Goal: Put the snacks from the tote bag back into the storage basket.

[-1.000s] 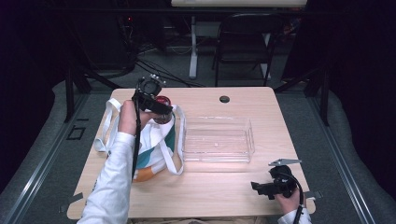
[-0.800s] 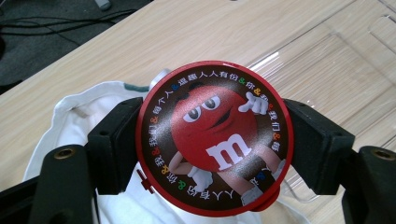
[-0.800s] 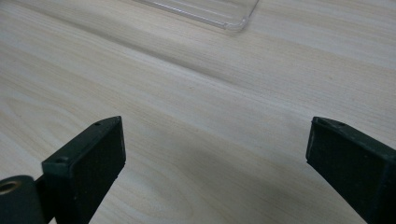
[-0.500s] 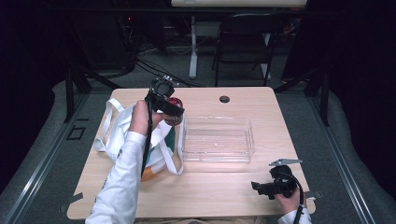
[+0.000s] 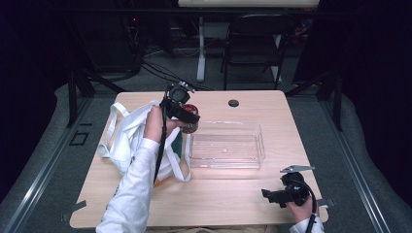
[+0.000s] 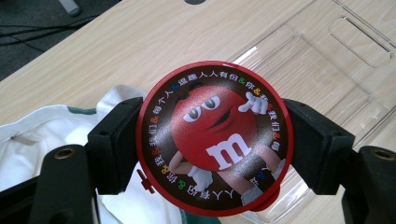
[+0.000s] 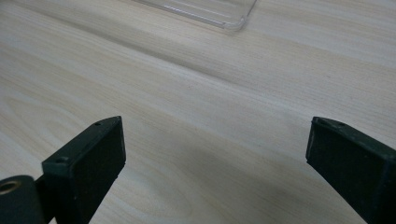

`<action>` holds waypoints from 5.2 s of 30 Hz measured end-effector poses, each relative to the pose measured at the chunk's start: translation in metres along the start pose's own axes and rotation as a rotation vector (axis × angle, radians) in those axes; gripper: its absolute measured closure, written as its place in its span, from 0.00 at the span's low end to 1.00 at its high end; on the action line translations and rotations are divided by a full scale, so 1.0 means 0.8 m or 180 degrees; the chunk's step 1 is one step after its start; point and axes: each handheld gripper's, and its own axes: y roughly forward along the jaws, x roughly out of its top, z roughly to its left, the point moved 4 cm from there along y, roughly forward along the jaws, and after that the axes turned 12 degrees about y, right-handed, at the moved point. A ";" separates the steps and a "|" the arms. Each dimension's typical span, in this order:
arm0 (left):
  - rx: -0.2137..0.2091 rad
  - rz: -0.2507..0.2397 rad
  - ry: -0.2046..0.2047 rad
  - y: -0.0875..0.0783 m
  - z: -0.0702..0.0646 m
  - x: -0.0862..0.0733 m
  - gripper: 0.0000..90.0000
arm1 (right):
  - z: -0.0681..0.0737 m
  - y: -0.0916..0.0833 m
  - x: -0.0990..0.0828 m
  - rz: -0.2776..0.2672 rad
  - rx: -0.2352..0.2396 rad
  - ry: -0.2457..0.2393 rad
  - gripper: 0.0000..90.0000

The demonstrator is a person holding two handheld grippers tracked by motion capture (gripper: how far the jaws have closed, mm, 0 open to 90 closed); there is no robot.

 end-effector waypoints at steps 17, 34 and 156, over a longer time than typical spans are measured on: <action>-0.0146 0.0016 0.0063 0.022 -0.016 0.006 0.29 | 0.000 0.000 0.000 -0.0004 0.0006 -0.0007 0.05; -0.0273 0.0031 0.0065 0.044 -0.027 0.000 0.29 | 0.000 -0.001 0.000 -0.0015 -0.0009 -0.0002 0.05; -0.0123 -0.0067 0.0138 0.027 -0.048 -0.074 0.00 | 0.002 0.000 0.000 0.0000 -0.0015 -0.0030 0.05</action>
